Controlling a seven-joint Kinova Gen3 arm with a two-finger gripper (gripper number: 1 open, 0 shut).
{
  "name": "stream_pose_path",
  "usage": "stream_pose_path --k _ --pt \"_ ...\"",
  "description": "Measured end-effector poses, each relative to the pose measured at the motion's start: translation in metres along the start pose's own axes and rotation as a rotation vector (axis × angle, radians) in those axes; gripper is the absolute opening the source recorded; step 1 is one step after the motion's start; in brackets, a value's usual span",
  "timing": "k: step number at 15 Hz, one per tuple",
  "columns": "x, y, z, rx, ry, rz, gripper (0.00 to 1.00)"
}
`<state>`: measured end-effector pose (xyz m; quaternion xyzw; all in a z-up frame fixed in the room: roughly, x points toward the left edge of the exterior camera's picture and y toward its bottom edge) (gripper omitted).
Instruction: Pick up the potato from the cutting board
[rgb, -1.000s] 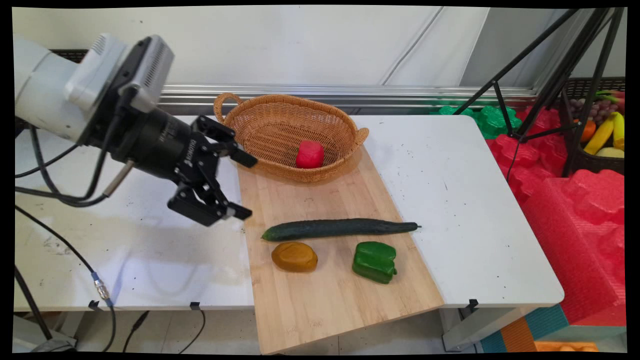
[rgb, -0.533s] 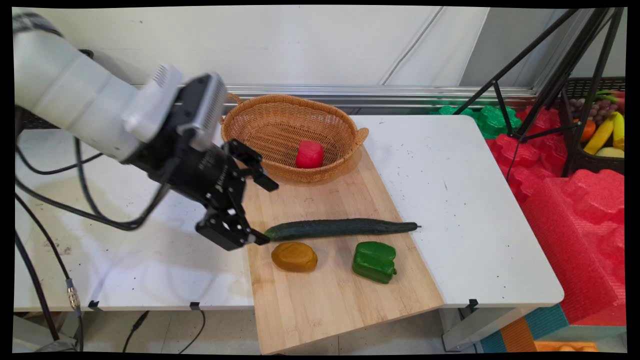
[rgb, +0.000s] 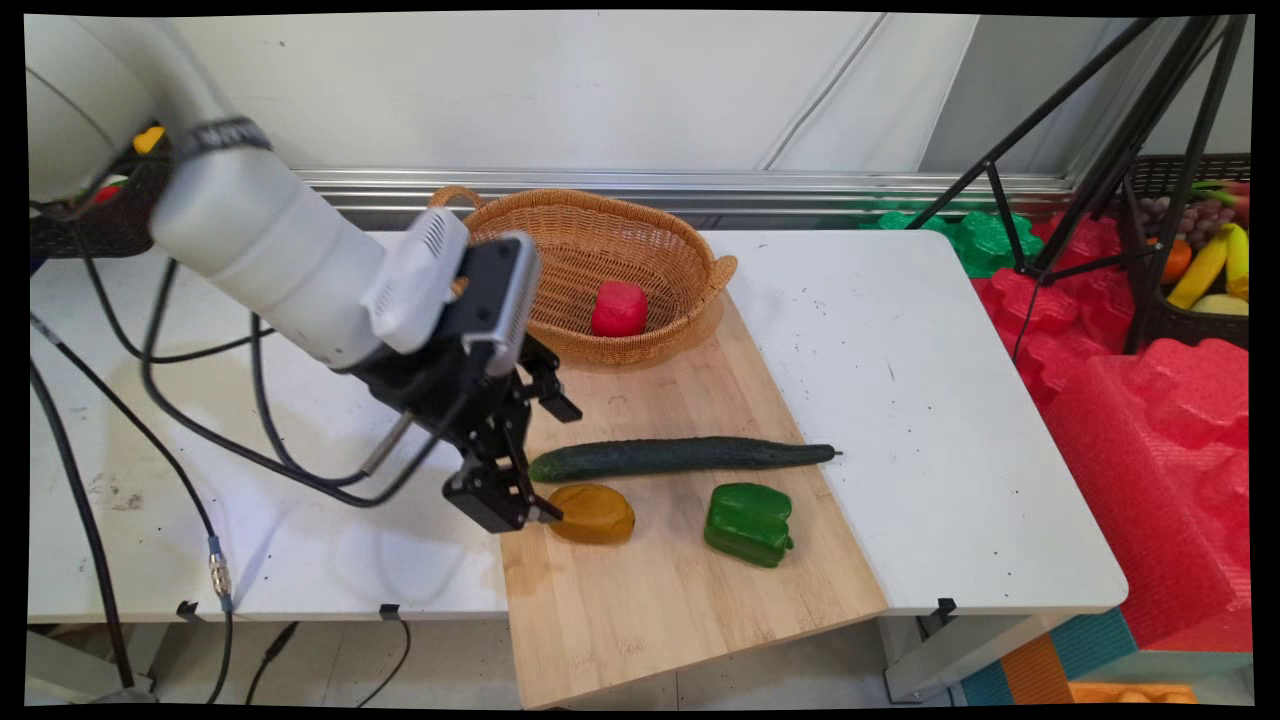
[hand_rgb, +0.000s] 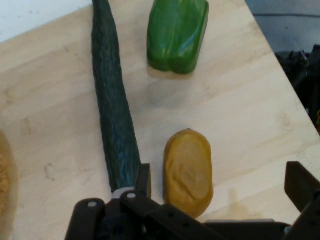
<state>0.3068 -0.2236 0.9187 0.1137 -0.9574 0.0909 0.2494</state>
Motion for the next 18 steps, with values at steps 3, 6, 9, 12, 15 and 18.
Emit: stream_pose_path --k 3,6,9,12,15,18 --pt "-0.003 -0.003 0.026 -0.012 -0.046 0.010 1.00" --pt "-0.006 -0.006 0.051 -0.014 -0.080 0.015 1.00" --pt "-0.008 -0.009 0.071 -0.013 -0.104 0.014 1.00" --pt "-0.010 -0.011 0.093 -0.017 -0.124 0.013 1.00" --pt "-0.010 -0.012 0.107 -0.015 -0.130 0.006 1.00" --pt "-0.010 -0.011 0.119 -0.012 -0.131 -0.006 0.00"
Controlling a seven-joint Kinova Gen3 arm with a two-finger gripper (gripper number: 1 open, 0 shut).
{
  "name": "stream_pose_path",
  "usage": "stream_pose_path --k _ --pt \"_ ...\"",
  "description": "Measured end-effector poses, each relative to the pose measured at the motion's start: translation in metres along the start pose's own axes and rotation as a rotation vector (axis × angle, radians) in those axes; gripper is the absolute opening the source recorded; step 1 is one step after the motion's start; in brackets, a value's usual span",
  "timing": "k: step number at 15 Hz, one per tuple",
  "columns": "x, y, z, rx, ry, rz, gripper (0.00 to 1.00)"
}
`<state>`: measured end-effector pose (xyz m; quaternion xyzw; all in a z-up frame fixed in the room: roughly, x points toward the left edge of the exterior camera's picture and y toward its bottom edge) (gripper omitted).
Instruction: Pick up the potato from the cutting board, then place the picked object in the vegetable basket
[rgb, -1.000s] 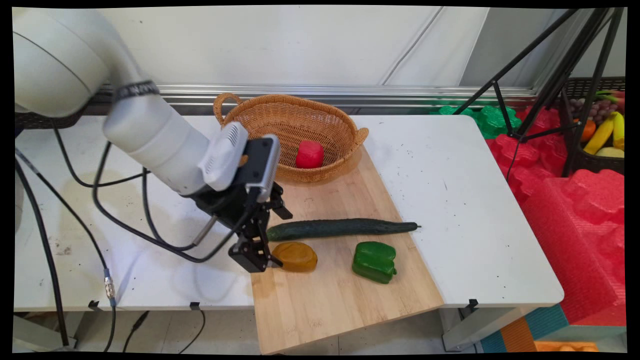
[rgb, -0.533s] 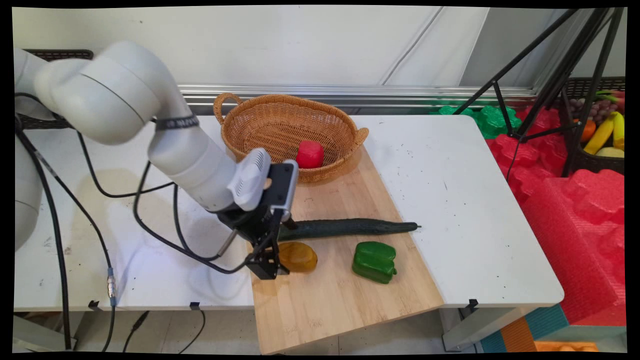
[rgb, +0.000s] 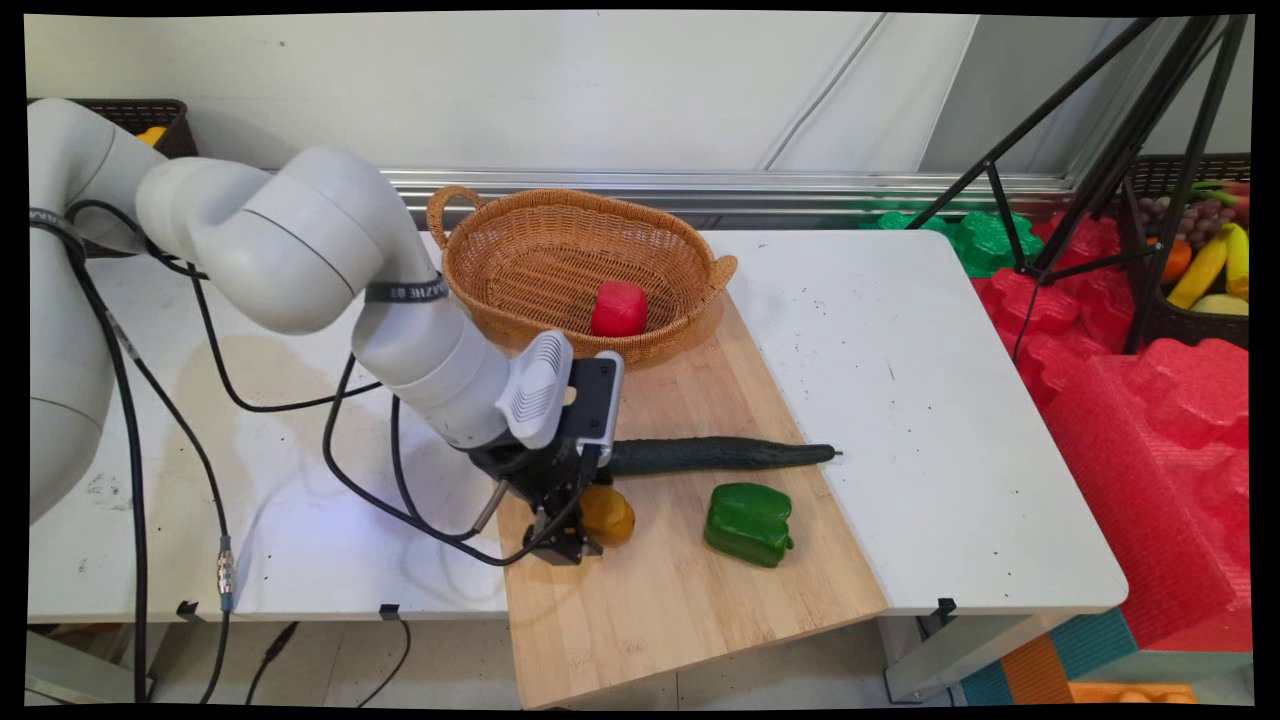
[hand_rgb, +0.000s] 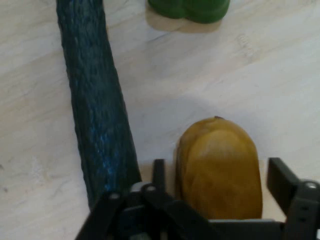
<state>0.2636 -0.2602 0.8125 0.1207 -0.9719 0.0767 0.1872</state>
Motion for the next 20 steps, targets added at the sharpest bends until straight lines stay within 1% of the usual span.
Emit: stream_pose_path --k 4,6,10,12,16,17,18,20 --pt "0.000 0.001 0.004 0.003 0.007 -0.005 0.00" --pt "0.000 0.002 -0.001 0.007 0.022 -0.018 0.00" --pt "0.004 0.002 -0.030 0.017 0.084 -0.046 0.00" --pt "0.008 -0.001 -0.049 0.033 0.124 -0.065 0.00" --pt "0.017 -0.012 -0.089 0.087 0.218 -0.130 0.00" --pt "0.019 -0.017 -0.101 0.107 0.247 -0.154 0.00" --pt "0.021 -0.021 -0.109 0.122 0.265 -0.171 0.00" --pt "0.023 -0.037 -0.130 0.176 0.319 -0.232 0.00"
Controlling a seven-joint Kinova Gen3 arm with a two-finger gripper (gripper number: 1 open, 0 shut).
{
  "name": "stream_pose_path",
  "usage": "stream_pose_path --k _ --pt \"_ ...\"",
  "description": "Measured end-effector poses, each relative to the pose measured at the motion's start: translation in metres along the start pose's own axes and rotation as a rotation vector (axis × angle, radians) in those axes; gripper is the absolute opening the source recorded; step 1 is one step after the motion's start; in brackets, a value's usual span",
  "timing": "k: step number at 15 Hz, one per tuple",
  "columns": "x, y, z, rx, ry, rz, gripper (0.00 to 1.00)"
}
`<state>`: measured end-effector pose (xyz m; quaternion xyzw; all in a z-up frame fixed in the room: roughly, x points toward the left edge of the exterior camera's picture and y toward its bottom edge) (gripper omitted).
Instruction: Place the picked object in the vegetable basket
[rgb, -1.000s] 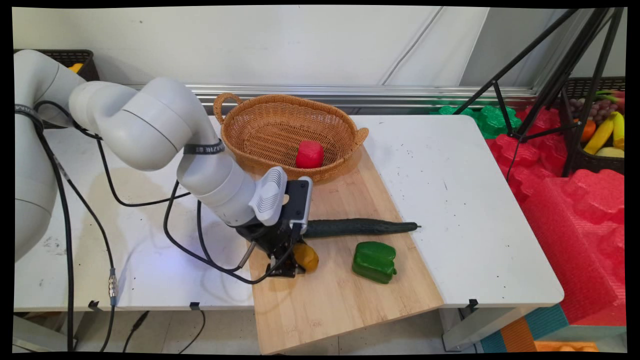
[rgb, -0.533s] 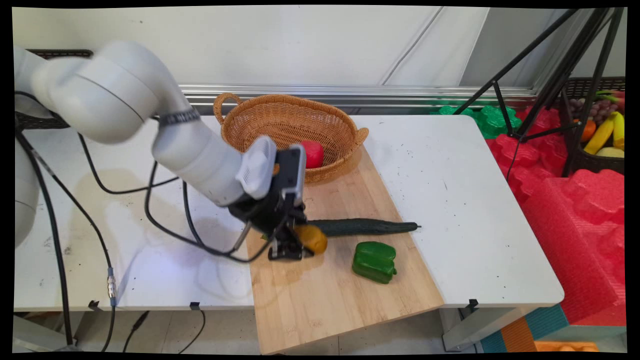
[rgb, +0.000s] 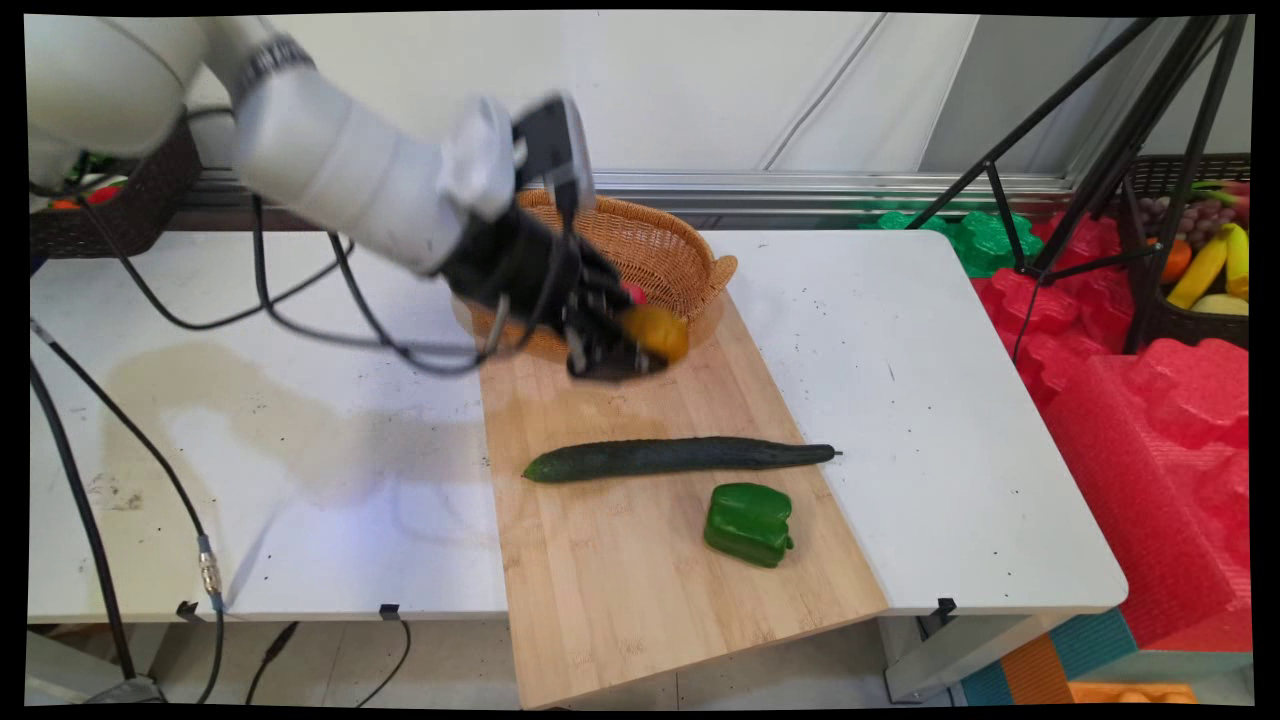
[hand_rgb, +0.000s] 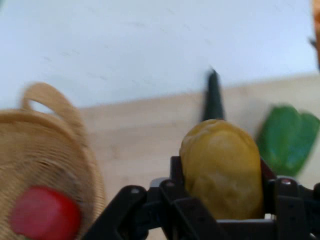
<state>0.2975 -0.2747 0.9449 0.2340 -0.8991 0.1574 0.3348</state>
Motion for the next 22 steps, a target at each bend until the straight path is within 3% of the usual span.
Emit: stream_pose_path --k 5,10,14,16,22 --pt "0.017 -0.048 -0.024 0.150 0.077 -0.127 0.00" --pt "0.017 -0.099 -0.030 0.307 0.073 -0.243 0.00" --pt "0.011 -0.128 -0.021 0.400 0.031 -0.335 0.00" --pt "0.006 -0.141 -0.010 0.441 -0.016 -0.381 0.00" --pt "-0.009 -0.162 0.034 0.498 -0.191 -0.453 0.00"
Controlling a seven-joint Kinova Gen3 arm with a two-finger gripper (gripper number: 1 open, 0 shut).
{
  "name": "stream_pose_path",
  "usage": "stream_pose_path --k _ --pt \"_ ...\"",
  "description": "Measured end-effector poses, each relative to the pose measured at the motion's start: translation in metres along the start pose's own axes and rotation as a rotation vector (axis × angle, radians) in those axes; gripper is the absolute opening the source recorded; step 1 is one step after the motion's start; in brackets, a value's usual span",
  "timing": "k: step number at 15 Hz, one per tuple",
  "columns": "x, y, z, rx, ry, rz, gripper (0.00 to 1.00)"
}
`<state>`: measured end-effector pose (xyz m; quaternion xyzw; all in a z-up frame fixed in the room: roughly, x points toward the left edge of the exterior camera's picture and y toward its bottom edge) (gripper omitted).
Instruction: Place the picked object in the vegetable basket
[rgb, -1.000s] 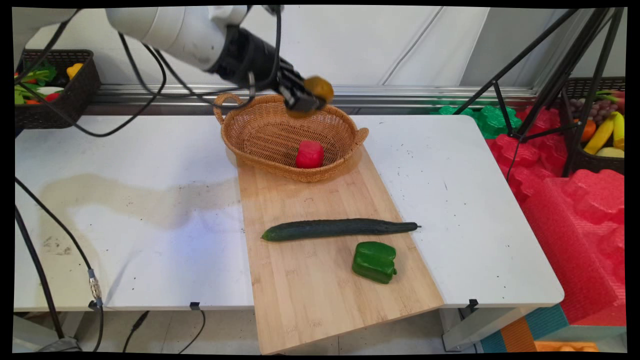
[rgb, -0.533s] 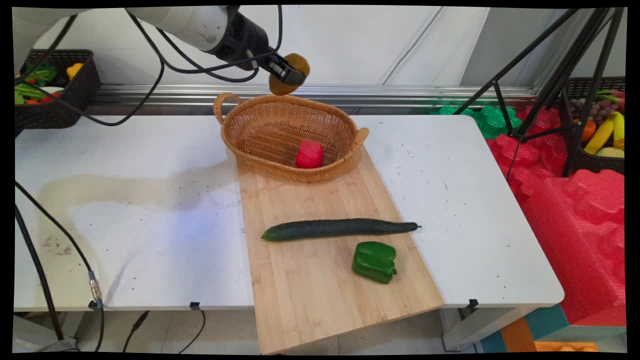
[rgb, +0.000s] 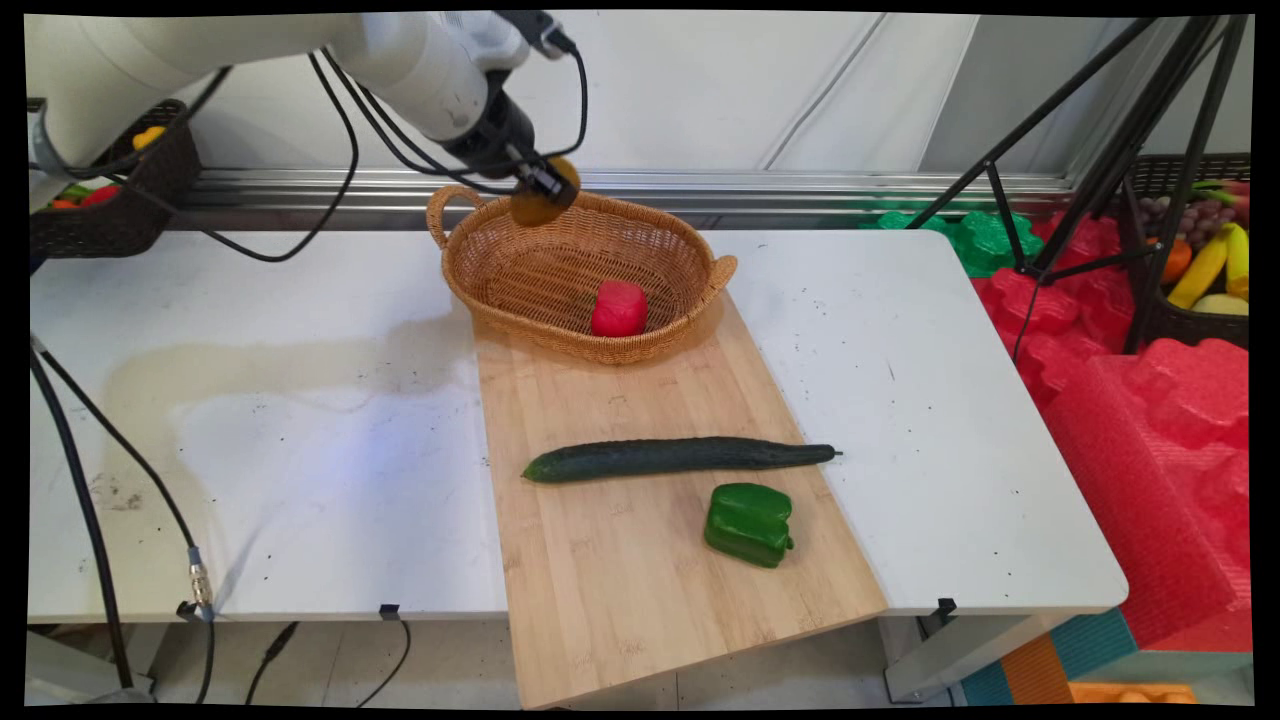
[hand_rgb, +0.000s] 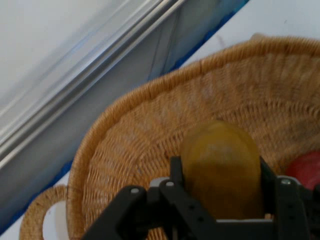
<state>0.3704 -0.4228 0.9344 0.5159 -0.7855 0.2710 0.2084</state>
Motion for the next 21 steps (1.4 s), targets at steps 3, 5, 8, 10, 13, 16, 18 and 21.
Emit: stream_pose_path --k 3,5,8,10,13,16,18,21 --pt "-0.009 0.003 0.022 0.024 -0.090 -0.001 0.00" --pt "-0.017 0.006 0.034 0.029 -0.139 0.004 0.00" --pt "-0.026 0.010 0.049 0.032 -0.196 0.017 0.00" --pt "-0.030 0.013 0.059 0.031 -0.220 0.031 0.00" --pt "-0.033 0.017 0.072 0.024 -0.236 0.055 0.00" --pt "-0.035 0.021 0.080 0.015 -0.237 0.074 0.00" --pt "-0.035 0.023 0.083 0.012 -0.234 0.084 1.00" --pt "-0.035 0.025 0.083 0.003 -0.222 0.101 1.00"
